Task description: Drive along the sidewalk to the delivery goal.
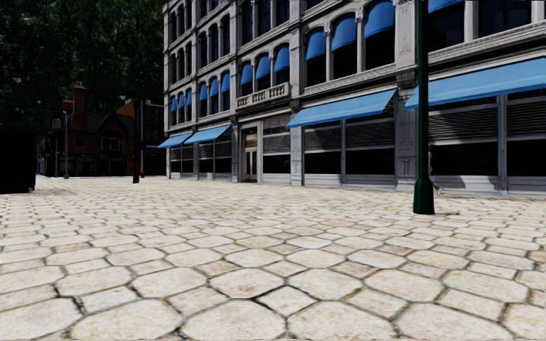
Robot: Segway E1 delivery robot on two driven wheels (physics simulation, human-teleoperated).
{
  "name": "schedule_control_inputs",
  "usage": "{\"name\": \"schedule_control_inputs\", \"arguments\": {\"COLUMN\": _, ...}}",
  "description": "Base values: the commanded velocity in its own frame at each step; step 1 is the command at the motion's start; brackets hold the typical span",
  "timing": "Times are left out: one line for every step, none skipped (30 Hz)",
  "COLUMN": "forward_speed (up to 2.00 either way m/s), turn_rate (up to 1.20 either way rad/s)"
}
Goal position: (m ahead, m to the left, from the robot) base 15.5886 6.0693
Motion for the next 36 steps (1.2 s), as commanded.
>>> {"name": "schedule_control_inputs", "arguments": {"forward_speed": 1.97, "turn_rate": 0.53}}
{"name": "schedule_control_inputs", "arguments": {"forward_speed": 1.97, "turn_rate": 0.53}}
{"name": "schedule_control_inputs", "arguments": {"forward_speed": 1.97, "turn_rate": 0.53}}
{"name": "schedule_control_inputs", "arguments": {"forward_speed": 1.97, "turn_rate": 0.53}}
{"name": "schedule_control_inputs", "arguments": {"forward_speed": 1.97, "turn_rate": 0.53}}
{"name": "schedule_control_inputs", "arguments": {"forward_speed": 1.97, "turn_rate": 0.53}}
{"name": "schedule_control_inputs", "arguments": {"forward_speed": 1.97, "turn_rate": 0.53}}
{"name": "schedule_control_inputs", "arguments": {"forward_speed": 1.97, "turn_rate": 0.53}}
{"name": "schedule_control_inputs", "arguments": {"forward_speed": 1.97, "turn_rate": 0.53}}
{"name": "schedule_control_inputs", "arguments": {"forward_speed": 1.97, "turn_rate": 0.53}}
{"name": "schedule_control_inputs", "arguments": {"forward_speed": 1.97, "turn_rate": 0.53}}
{"name": "schedule_control_inputs", "arguments": {"forward_speed": 1.97, "turn_rate": 0.53}}
{"name": "schedule_control_inputs", "arguments": {"forward_speed": 1.97, "turn_rate": 0.53}}
{"name": "schedule_control_inputs", "arguments": {"forward_speed": 1.97, "turn_rate": 0.53}}
{"name": "schedule_control_inputs", "arguments": {"forward_speed": 1.97, "turn_rate": 0.53}}
{"name": "schedule_control_inputs", "arguments": {"forward_speed": 1.97, "turn_rate": 0.53}}
{"name": "schedule_control_inputs", "arguments": {"forward_speed": 1.97, "turn_rate": 0.53}}
{"name": "schedule_control_inputs", "arguments": {"forward_speed": 1.97, "turn_rate": 0.53}}
{"name": "schedule_control_inputs", "arguments": {"forward_speed": 1.97, "turn_rate": 0.53}}
{"name": "schedule_control_inputs", "arguments": {"forward_speed": 1.97, "turn_rate": 0.53}}
{"name": "schedule_control_inputs", "arguments": {"forward_speed": 1.97, "turn_rate": 0.53}}
{"name": "schedule_control_inputs", "arguments": {"forward_speed": 1.97, "turn_rate": 0.53}}
{"name": "schedule_control_inputs", "arguments": {"forward_speed": 1.97, "turn_rate": 0.53}}
{"name": "schedule_control_inputs", "arguments": {"forward_speed": 1.97, "turn_rate": 0.53}}
{"name": "schedule_control_inputs", "arguments": {"forward_speed": 1.97, "turn_rate": 0.53}}
{"name": "schedule_control_inputs", "arguments": {"forward_speed": 1.97, "turn_rate": 0.53}}
{"name": "schedule_control_inputs", "arguments": {"forward_speed": 1.97, "turn_rate": 0.53}}
{"name": "schedule_control_inputs", "arguments": {"forward_speed": 1.97, "turn_rate": 0.53}}
{"name": "schedule_control_inputs", "arguments": {"forward_speed": 1.97, "turn_rate": 0.53}}
{"name": "schedule_control_inputs", "arguments": {"forward_speed": 1.97, "turn_rate": 0.53}}
{"name": "schedule_control_inputs", "arguments": {"forward_speed": 1.97, "turn_rate": 0.53}}
{"name": "schedule_control_inputs", "arguments": {"forward_speed": 1.97, "turn_rate": 0.53}}
{"name": "schedule_control_inputs", "arguments": {"forward_speed": 1.97, "turn_rate": 0.45}}
{"name": "schedule_control_inputs", "arguments": {"forward_speed": 1.97, "turn_rate": 0.0}}
{"name": "schedule_control_inputs", "arguments": {"forward_speed": 1.97, "turn_rate": 0.0}}
{"name": "schedule_control_inputs", "arguments": {"forward_speed": 1.97, "turn_rate": 0.0}}
